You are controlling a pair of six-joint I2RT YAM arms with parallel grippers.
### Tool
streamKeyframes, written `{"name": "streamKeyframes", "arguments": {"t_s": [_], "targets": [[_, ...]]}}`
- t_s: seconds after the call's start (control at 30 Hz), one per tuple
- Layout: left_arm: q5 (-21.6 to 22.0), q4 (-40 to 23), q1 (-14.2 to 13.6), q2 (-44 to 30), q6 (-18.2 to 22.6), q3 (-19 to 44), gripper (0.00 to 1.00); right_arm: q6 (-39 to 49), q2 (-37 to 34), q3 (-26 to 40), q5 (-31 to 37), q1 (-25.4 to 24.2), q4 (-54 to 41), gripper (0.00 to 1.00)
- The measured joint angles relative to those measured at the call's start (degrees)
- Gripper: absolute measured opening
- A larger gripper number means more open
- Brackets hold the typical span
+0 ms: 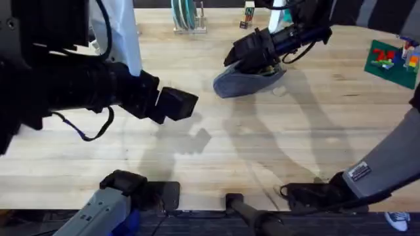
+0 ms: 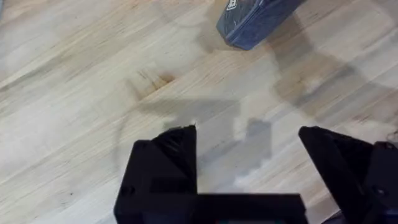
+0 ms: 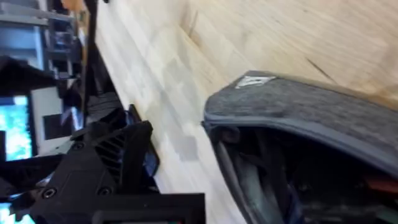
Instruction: Unzip the bag, pick up the pens from the table one at a time and place them inside, then zip the bag closed.
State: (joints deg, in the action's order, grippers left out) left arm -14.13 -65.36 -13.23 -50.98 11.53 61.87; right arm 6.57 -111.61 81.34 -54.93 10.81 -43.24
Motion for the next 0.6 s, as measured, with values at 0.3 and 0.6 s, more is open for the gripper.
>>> {"name": "streamKeyframes", "arguments": {"t_s": [0.3, 0.6], "targets": [[0.0, 0.0, 0.0, 0.0, 0.0, 0.0, 0.994, -0.8, 0.0, 0.0, -4.3, 0.0, 0.0, 0.995], [0.0, 0.0, 0.0, 0.0, 0.0, 0.0, 0.993, -1.5, 0.0, 0.0, -6.1, 0.0, -0.3, 0.995]]}}
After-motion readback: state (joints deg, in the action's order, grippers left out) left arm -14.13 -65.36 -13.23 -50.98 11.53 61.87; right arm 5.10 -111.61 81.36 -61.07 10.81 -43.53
